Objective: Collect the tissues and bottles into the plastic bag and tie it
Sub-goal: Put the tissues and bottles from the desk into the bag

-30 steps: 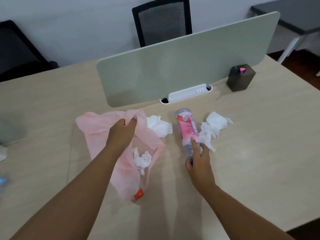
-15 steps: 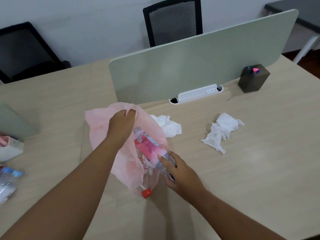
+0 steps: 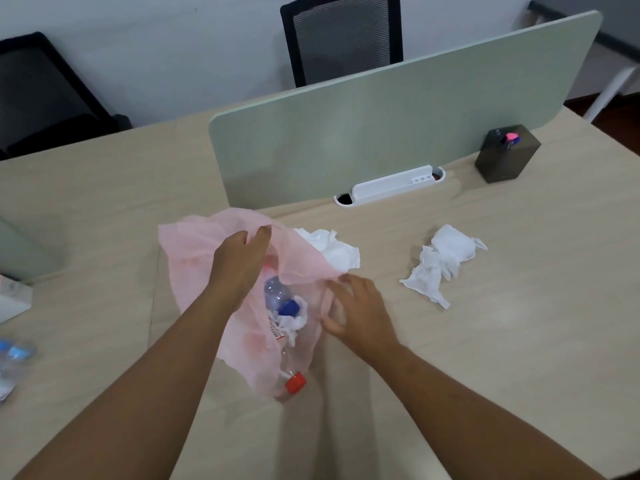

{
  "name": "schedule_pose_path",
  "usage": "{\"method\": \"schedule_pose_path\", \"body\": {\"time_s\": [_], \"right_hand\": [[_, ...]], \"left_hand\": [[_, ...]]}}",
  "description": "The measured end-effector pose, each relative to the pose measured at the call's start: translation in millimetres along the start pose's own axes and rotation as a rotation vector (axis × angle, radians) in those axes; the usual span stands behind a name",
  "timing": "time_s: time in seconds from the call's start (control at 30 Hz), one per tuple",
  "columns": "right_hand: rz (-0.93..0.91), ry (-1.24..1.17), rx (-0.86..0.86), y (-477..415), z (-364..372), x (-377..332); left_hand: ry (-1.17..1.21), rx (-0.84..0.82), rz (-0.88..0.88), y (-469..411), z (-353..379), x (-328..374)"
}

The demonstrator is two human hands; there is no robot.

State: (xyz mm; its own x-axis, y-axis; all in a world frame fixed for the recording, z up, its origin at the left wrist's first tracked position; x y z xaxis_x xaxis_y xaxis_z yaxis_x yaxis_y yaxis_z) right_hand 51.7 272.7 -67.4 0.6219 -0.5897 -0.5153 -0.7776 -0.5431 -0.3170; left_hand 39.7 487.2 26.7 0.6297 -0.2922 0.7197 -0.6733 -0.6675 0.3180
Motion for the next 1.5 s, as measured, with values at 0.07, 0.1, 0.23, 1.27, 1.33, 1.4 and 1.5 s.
{"method": "schedule_pose_path", "body": {"time_s": [0.07, 0.1, 0.23, 1.27, 1.33, 1.4, 1.5], "right_hand": [[0.14, 0.162, 0.072, 2, -24, 43], [0.24, 0.227, 0.03, 2, -31, 68], [0.419, 0.423, -0.115, 5, -57, 146], [-0.134, 0.072, 0.071, -55, 8, 5], [-0.069, 0.207, 0.029, -72, 15, 30], [-0.101, 0.329, -0.189, -89, 34, 46], [-0.152, 0.365, -0.487, -106, 64, 55]], "left_hand": [[-0.026, -0.014, 0.0, -3, 9, -2], [-0.041, -0.021, -0.001, -4, 14, -3], [-0.059, -0.035, -0.003, -10, 26, -4], [-0.126, 0.087, 0.003, -12, -19, -16], [-0.168, 0.094, 0.001, -15, -22, -24], [-0.236, 0.119, -0.012, -20, -31, -37], [-0.286, 0.154, -0.053, -30, -47, -59]]}}
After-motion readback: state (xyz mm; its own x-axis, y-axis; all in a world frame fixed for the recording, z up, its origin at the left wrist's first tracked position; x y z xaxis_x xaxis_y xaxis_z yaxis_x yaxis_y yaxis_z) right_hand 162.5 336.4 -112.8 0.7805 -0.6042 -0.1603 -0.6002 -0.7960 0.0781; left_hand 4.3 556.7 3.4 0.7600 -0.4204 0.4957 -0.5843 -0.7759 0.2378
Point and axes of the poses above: each hand's wrist, its own y-axis away from the middle knuckle, its own z-axis out of the palm, x = y × z, the point moved 7 cm from there along -y, towards the middle knuckle, and after that the axes turned 8 degrees about -z, right-handed, at the moved point
